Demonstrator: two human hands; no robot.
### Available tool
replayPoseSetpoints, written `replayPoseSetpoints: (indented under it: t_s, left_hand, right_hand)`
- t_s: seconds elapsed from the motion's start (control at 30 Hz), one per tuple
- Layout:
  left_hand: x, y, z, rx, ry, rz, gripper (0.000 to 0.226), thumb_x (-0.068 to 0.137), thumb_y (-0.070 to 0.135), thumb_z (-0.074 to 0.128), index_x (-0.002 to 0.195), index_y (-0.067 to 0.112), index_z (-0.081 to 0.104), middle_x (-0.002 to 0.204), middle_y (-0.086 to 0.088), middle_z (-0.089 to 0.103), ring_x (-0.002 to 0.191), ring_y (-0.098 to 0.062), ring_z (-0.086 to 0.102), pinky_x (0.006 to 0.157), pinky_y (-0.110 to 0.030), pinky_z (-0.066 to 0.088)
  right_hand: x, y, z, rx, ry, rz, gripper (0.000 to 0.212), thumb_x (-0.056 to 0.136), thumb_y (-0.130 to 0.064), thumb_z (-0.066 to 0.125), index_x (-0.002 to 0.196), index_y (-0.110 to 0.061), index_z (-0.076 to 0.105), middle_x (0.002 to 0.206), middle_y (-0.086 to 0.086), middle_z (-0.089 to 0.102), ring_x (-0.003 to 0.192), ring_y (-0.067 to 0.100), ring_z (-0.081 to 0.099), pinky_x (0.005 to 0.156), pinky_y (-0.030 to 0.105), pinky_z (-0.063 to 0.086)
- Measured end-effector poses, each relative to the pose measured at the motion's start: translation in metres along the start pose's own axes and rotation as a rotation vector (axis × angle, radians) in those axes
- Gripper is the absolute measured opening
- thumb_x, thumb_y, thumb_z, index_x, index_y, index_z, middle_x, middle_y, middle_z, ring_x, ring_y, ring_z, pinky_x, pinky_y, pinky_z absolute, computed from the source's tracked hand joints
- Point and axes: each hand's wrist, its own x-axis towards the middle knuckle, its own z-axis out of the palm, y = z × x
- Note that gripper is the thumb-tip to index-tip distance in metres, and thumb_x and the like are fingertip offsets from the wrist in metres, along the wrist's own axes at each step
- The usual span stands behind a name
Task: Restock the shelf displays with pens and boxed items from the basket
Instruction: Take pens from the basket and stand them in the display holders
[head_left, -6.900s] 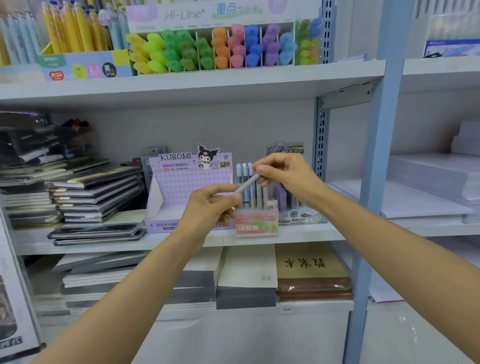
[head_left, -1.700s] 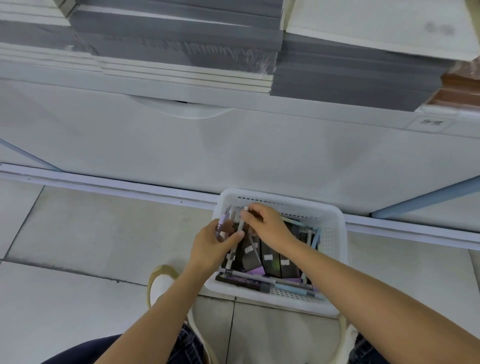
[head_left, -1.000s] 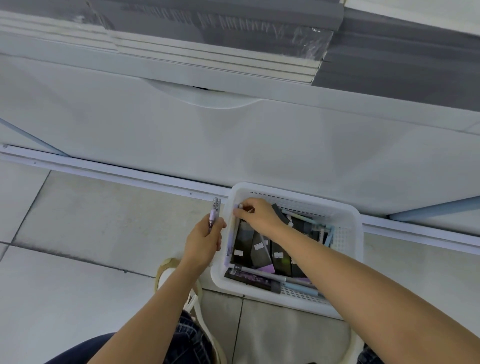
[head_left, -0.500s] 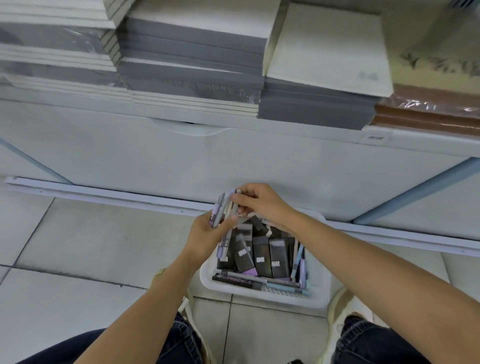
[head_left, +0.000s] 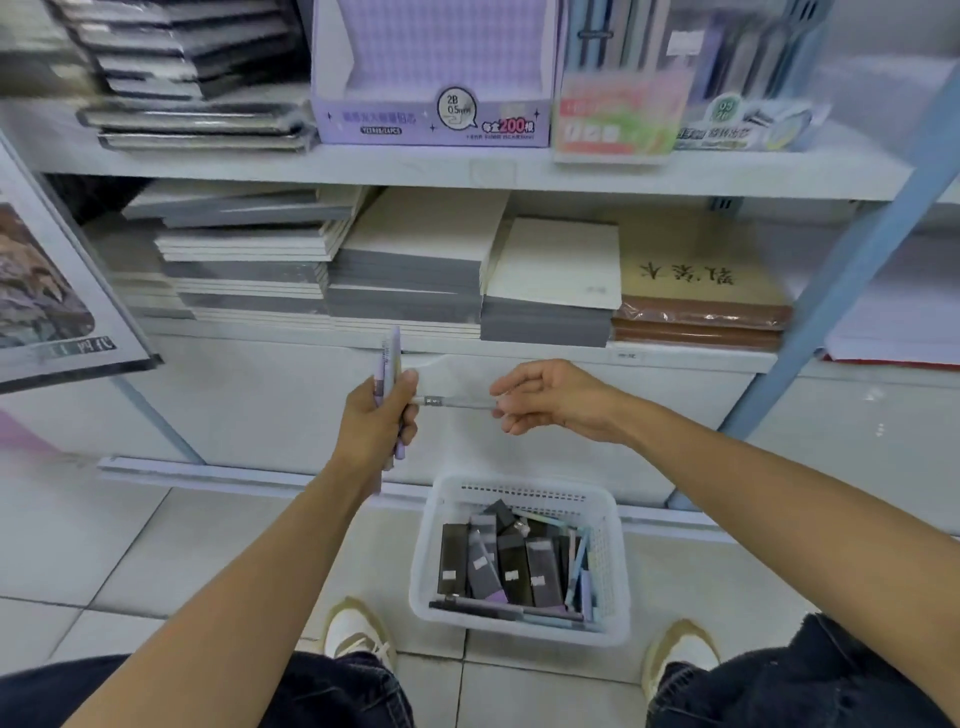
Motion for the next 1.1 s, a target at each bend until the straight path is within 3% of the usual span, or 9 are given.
replayPoseSetpoints:
  t_s: [0.1, 0.2, 0.33, 0.47, 0.53, 0.67, 0.77, 0.93, 1.1]
  left_hand:
    - [-0.004, 0.037, 0.006, -0.06, 0.013, 0.083, 0.039, 0.094, 0.047, 0.057, 0.072, 0.016, 0.046, 0.05, 0.007, 0.045, 0.04, -0.009, 0.039, 0.037, -0.019, 0.031]
    - [-0.009, 0.068, 0.015, -0.193, 0.013, 0.141, 0.037, 0.091, 0.044, 0.063, 0.065, 0.022, 0.05, 0.047, 0.008, 0.038, 0.039, -0.01, 0.034, 0.037, -0.019, 0.027]
    - [-0.015, 0.101, 0.033, -0.226, -0.029, 0.216, 0.011, 0.088, 0.029, 0.07, 0.083, 0.02, 0.066, 0.042, 0.005, 0.04, 0.035, -0.009, 0.034, 0.035, -0.019, 0.029]
    - [-0.019, 0.132, 0.051, -0.19, -0.038, 0.284, 0.028, 0.088, 0.036, 0.069, 0.064, 0.025, 0.06, 0.039, 0.002, 0.039, 0.033, -0.01, 0.031, 0.034, -0.019, 0.027]
    - [-0.019, 0.148, 0.058, -0.177, -0.055, 0.349, 0.022, 0.089, 0.03, 0.069, 0.073, 0.016, 0.061, 0.04, 0.004, 0.041, 0.032, -0.009, 0.032, 0.033, -0.018, 0.029]
    - [-0.013, 0.181, 0.072, -0.066, -0.129, 0.464, 0.015, 0.087, 0.025, 0.071, 0.083, 0.01, 0.069, 0.043, 0.011, 0.045, 0.035, -0.006, 0.036, 0.036, -0.017, 0.032]
    - [-0.01, 0.203, 0.085, 0.014, -0.179, 0.552, 0.02, 0.087, 0.023, 0.072, 0.068, 0.024, 0.067, 0.042, 0.014, 0.045, 0.036, -0.001, 0.039, 0.04, -0.013, 0.032]
    - [0.004, 0.234, 0.096, -0.015, -0.177, 0.572, 0.021, 0.092, 0.021, 0.065, 0.09, 0.0, 0.066, 0.046, 0.012, 0.043, 0.041, -0.009, 0.035, 0.04, -0.02, 0.031]
    - [0.026, 0.259, 0.088, -0.084, -0.156, 0.543, 0.026, 0.097, 0.012, 0.047, 0.099, 0.015, 0.072, 0.056, 0.005, 0.044, 0.044, -0.01, 0.038, 0.036, -0.016, 0.03]
  right_hand:
    - [-0.015, -0.02, 0.006, -0.16, -0.134, 0.028, 0.018, 0.091, -0.01, 0.064, 0.109, -0.007, 0.068, 0.091, 0.013, 0.072, 0.079, 0.019, 0.07, 0.073, 0.025, 0.057]
    - [-0.025, -0.047, 0.013, -0.149, -0.048, -0.104, 0.017, 0.094, -0.017, 0.061, 0.107, -0.009, 0.068, 0.095, 0.01, 0.074, 0.086, 0.02, 0.071, 0.076, 0.026, 0.058]
    - [-0.035, -0.082, 0.023, -0.135, -0.027, -0.235, 0.021, 0.096, -0.016, 0.058, 0.112, -0.004, 0.064, 0.102, 0.015, 0.073, 0.092, 0.025, 0.071, 0.085, 0.031, 0.058]
    - [-0.048, -0.113, 0.028, -0.214, -0.04, -0.272, 0.017, 0.097, -0.019, 0.056, 0.106, -0.007, 0.065, 0.102, 0.015, 0.073, 0.097, 0.025, 0.07, 0.095, 0.037, 0.053]
    - [-0.052, -0.13, 0.028, -0.309, 0.084, -0.356, 0.023, 0.098, -0.023, 0.056, 0.108, -0.006, 0.066, 0.104, 0.012, 0.073, 0.099, 0.022, 0.07, 0.092, 0.035, 0.055]
    - [-0.057, -0.174, 0.025, -0.298, 0.437, -0.62, 0.018, 0.093, -0.023, 0.062, 0.105, -0.01, 0.065, 0.095, 0.005, 0.071, 0.084, 0.008, 0.067, 0.066, 0.02, 0.053]
    - [-0.062, -0.203, 0.016, -0.393, 0.466, -0.653, 0.016, 0.09, -0.022, 0.067, 0.095, -0.007, 0.067, 0.084, 0.006, 0.07, 0.073, 0.006, 0.063, 0.063, 0.019, 0.05]
    - [-0.07, -0.242, -0.003, -0.477, 0.566, -0.78, 0.019, 0.09, -0.022, 0.068, 0.088, -0.002, 0.07, 0.076, 0.008, 0.063, 0.068, 0.008, 0.053, 0.06, 0.02, 0.045]
    - [-0.071, -0.297, -0.03, -0.289, 0.74, -0.968, 0.017, 0.093, -0.018, 0.064, 0.094, -0.002, 0.07, 0.085, 0.017, 0.069, 0.075, 0.017, 0.068, 0.065, 0.024, 0.054]
